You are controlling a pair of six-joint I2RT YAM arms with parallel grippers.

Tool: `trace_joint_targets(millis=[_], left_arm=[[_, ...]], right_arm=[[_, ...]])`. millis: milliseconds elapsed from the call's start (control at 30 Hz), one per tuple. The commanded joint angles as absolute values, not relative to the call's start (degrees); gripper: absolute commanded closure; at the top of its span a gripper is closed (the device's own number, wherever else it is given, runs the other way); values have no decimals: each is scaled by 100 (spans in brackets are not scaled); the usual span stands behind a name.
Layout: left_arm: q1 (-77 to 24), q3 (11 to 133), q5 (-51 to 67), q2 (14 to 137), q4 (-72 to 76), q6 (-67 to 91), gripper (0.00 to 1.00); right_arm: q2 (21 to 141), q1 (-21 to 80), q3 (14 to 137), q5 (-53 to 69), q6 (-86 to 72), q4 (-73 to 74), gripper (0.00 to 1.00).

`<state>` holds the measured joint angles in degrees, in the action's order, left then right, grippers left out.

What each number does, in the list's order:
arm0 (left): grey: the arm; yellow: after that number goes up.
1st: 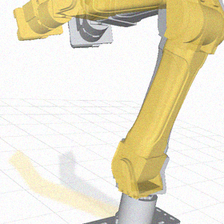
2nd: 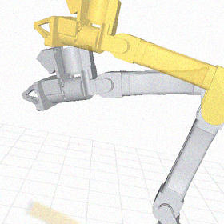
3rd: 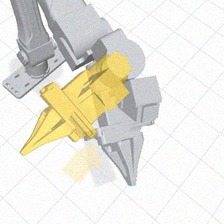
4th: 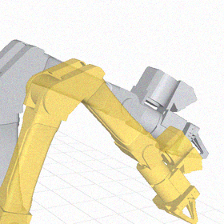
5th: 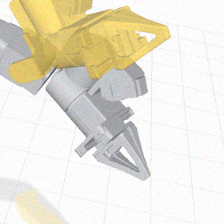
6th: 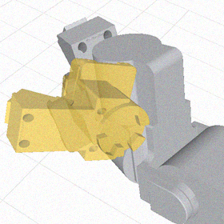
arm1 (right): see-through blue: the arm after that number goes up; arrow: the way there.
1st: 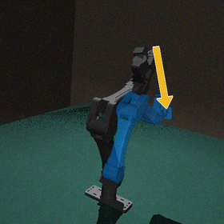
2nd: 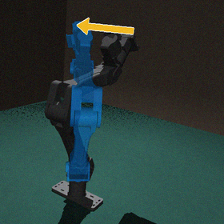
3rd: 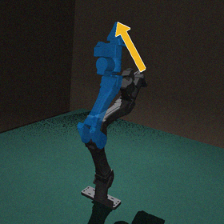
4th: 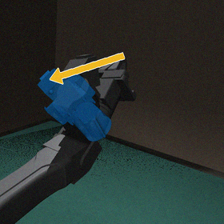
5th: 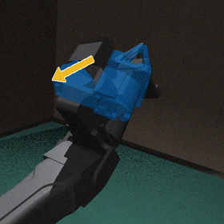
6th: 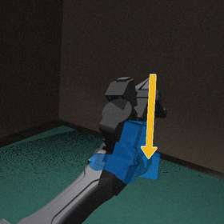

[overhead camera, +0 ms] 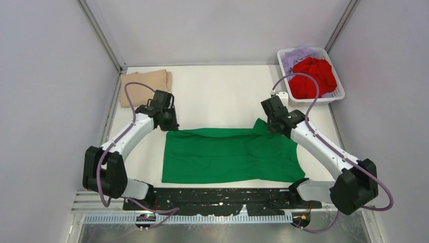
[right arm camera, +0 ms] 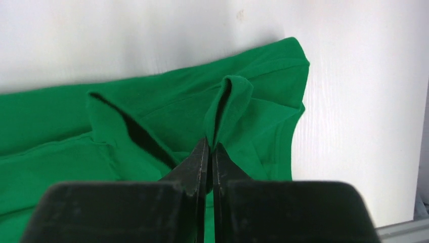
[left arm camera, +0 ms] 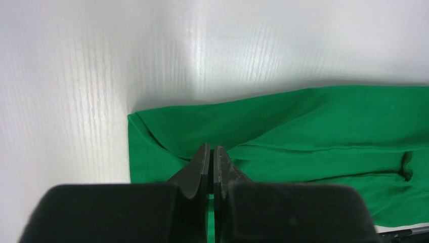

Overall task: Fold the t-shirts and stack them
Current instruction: Fold the other side of the tshirt into a rectangle

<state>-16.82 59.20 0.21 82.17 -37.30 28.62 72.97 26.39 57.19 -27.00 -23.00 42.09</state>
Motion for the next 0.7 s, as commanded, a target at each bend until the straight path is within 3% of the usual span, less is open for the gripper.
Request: trace_joint_targets(millis=[0, 433, 600, 633, 667], left_arm=[[-1720, 5634, 61, 7737, -3528, 2472, 100], [-2064, 4598, 194, 6956, -3462, 2485, 100], [-2074, 4375, -260, 6841, -3831, 2839, 88], [-2081, 4342, -306, 6779, -3949, 2916, 84], [-2090, 4315, -337, 6670, -4094, 3031, 72]], right_arm=[[6730, 2945, 5507, -3116, -2590, 4947, 95], [6136, 3348, 4979, -2581, -2738, 5809, 93], [6145, 3556, 4611, -1781, -2875, 5878, 80], [6140, 3633, 4564, -1611, -2947, 5936, 78], [6105, 3689, 4472, -1326, -3007, 6057, 73]])
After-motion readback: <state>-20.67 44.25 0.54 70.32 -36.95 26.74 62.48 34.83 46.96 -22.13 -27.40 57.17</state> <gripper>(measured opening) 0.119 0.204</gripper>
